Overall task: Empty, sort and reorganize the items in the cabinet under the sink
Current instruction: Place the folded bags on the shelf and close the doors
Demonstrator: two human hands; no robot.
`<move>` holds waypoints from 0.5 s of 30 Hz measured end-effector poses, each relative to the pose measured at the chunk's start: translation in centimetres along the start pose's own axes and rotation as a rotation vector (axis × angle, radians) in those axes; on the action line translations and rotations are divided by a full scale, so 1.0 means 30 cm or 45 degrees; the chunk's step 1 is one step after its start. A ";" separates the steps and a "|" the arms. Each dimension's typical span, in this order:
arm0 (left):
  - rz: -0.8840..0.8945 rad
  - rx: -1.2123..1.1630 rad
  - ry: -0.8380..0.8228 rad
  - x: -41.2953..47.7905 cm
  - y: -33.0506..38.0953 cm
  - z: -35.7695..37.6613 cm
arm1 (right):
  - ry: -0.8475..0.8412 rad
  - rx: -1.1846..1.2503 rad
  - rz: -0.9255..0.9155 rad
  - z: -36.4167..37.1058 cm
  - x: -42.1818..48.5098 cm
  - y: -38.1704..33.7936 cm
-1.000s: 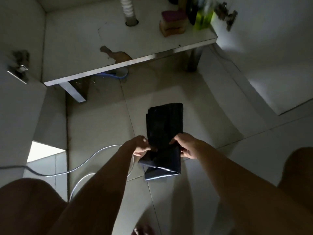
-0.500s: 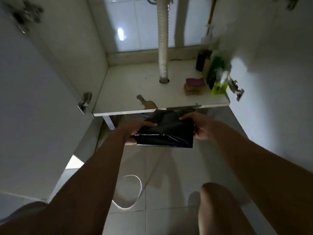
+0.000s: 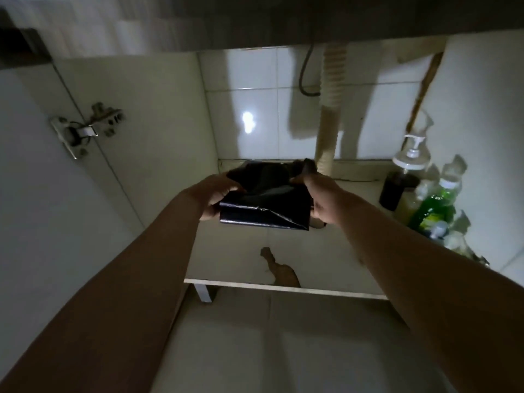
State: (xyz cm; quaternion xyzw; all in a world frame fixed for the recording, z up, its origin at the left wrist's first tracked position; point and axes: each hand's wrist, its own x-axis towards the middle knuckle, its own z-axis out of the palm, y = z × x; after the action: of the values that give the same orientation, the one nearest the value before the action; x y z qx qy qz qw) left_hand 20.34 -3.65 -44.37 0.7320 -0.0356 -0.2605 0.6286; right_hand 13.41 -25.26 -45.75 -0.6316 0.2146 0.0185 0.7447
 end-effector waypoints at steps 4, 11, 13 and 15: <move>0.041 0.066 0.199 0.160 -0.105 -0.015 | 0.059 -0.162 0.071 0.009 0.142 0.082; -0.136 0.194 0.364 0.284 -0.528 0.039 | 0.000 -0.503 0.318 -0.023 0.213 0.449; -0.081 0.258 0.386 0.281 -0.552 0.042 | 0.012 -0.489 0.259 -0.029 0.208 0.481; -0.057 0.304 0.410 0.270 -0.551 0.034 | -0.038 -0.534 0.233 -0.032 0.190 0.488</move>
State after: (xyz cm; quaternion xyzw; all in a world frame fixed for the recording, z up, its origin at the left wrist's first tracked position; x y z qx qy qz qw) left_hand 22.32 -4.22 -62.69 0.8341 0.0510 -0.1480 0.5289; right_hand 13.92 -24.61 -61.46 -0.7501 0.2514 0.1393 0.5955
